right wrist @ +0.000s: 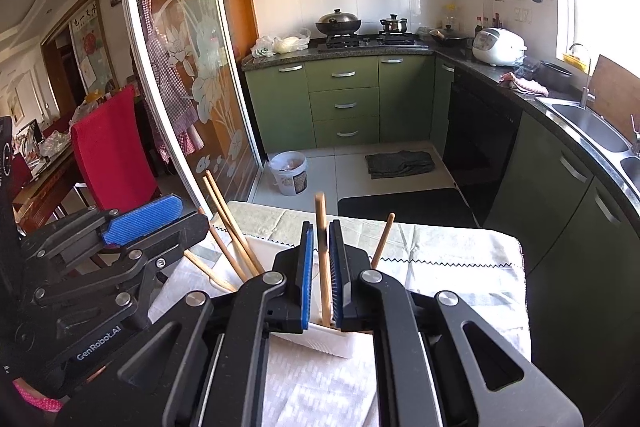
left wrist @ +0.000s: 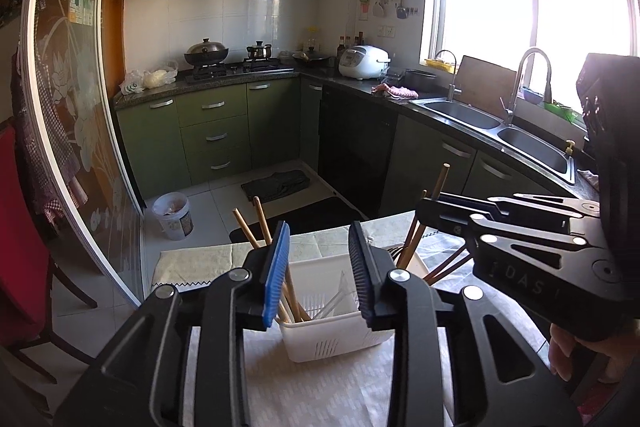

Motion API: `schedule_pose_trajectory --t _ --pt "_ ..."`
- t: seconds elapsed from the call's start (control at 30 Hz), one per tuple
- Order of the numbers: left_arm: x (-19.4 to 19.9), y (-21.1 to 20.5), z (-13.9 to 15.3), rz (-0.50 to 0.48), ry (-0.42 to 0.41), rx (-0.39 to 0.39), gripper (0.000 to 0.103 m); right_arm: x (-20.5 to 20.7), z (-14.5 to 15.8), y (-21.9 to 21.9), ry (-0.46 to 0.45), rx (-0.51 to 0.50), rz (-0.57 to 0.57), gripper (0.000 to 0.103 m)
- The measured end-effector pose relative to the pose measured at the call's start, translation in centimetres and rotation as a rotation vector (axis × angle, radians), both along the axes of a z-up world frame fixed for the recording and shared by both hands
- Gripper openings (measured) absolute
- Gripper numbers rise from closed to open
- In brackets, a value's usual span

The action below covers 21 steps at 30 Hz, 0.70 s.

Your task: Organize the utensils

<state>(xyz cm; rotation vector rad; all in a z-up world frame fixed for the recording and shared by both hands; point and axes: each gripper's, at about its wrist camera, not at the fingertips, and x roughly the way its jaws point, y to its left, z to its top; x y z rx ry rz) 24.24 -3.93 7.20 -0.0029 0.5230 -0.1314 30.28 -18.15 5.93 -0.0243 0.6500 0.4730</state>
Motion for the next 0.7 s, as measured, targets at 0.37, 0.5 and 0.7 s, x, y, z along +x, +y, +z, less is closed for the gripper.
schedule_pose_trajectory --t 0.37,0.5,0.7 --pt "-9.6 -0.3 2.7 0.027 -0.248 0.007 0.096 -6.4 2.6 -2.4 -0.11 0.04 -0.014 0.037" --pt "-13.3 0.6 1.8 0.034 -0.218 -0.034 0.096 -11.0 2.0 -4.9 -0.159 0.058 -0.055 0.05" --pt "-18.0 2.6 -1.3 0.081 -0.176 -0.115 0.096 -19.1 -1.0 -8.6 -0.222 0.075 -0.107 0.086"
